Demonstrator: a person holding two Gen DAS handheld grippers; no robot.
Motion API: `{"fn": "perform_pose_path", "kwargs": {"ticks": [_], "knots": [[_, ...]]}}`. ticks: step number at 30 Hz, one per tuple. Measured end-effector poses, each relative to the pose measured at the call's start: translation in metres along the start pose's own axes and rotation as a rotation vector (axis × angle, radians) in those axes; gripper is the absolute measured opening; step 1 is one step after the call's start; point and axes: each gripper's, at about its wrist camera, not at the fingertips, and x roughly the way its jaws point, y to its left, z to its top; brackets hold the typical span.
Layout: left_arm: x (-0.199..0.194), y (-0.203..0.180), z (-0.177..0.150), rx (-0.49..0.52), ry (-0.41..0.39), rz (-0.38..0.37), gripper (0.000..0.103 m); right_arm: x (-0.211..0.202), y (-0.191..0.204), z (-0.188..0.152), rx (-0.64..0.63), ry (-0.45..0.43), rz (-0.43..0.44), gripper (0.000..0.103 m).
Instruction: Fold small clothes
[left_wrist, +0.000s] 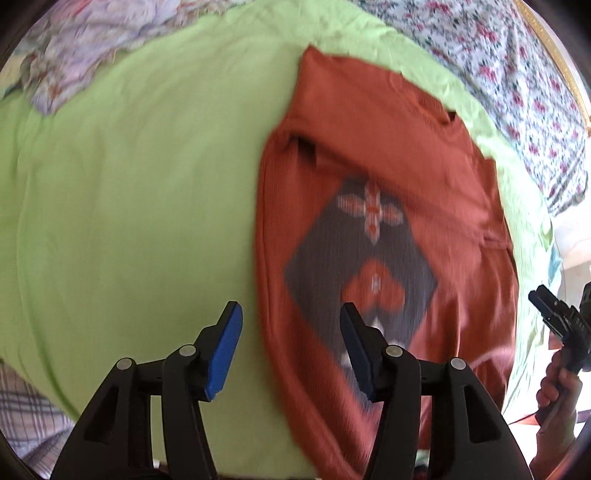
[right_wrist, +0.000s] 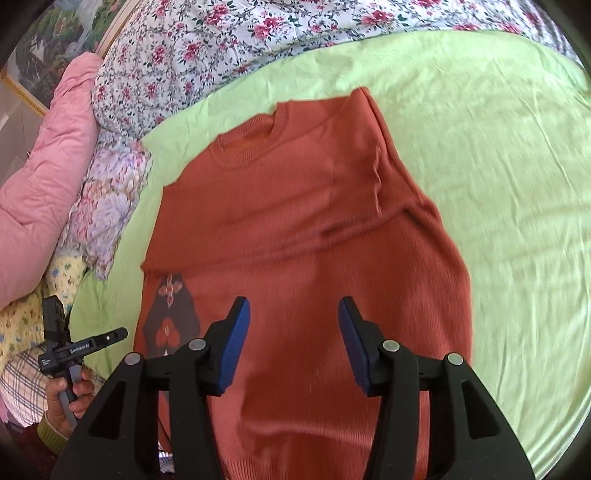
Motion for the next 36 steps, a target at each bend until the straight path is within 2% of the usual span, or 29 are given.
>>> {"fn": "perform_pose_path", "kwargs": {"ticks": [4,8,11,16,19,20,21,25,28,29,30,31,32,33,36], "knots": [[0.011,0.001,-0.031,-0.008,0.075,-0.021,0.062,-0.015,-0.006,-0.027,0.016,0.003,-0.014,0.051],[0.024,-0.002,-0.050,0.001,0.123,0.000,0.062,-0.031,-0.014,-0.050,0.041,-0.010,-0.039,0.051],[0.029,-0.007,-0.062,0.038,0.131,0.017,0.062,-0.045,-0.024,-0.067,0.069,-0.025,-0.058,0.051],[0.028,-0.007,-0.071,0.069,0.146,0.013,0.055,-0.062,-0.037,-0.087,0.111,-0.039,-0.097,0.051],[0.025,-0.003,-0.074,0.079,0.143,-0.002,0.031,-0.069,-0.047,-0.096,0.133,-0.042,-0.118,0.051],[0.023,-0.001,-0.076,0.080,0.146,-0.027,0.008,-0.070,-0.050,-0.099,0.139,-0.037,-0.128,0.051],[0.022,0.002,-0.078,0.079,0.151,-0.036,0.005,-0.071,-0.053,-0.103,0.144,-0.035,-0.135,0.051],[0.013,0.019,-0.086,0.073,0.144,-0.061,0.005,-0.076,-0.064,-0.112,0.155,-0.017,-0.163,0.051],[0.014,0.019,-0.087,0.075,0.160,-0.076,0.007,-0.077,-0.068,-0.118,0.153,0.003,-0.168,0.051],[0.016,0.017,-0.087,0.075,0.175,-0.082,0.012,-0.075,-0.069,-0.120,0.150,0.012,-0.164,0.051],[0.018,0.017,-0.087,0.073,0.192,-0.094,0.026,-0.072,-0.071,-0.121,0.151,0.023,-0.158,0.051],[0.018,0.020,-0.090,0.068,0.215,-0.120,0.035,-0.069,-0.074,-0.123,0.157,0.035,-0.152,0.051],[0.020,0.017,-0.092,0.066,0.227,-0.138,0.052,-0.064,-0.077,-0.125,0.168,0.049,-0.145,0.051],[0.020,0.012,-0.094,0.074,0.233,-0.151,0.063,-0.061,-0.080,-0.127,0.177,0.060,-0.138,0.051],[0.025,-0.005,-0.102,0.155,0.245,-0.100,0.068,-0.047,-0.085,-0.135,0.206,0.100,-0.109,0.051]]}}
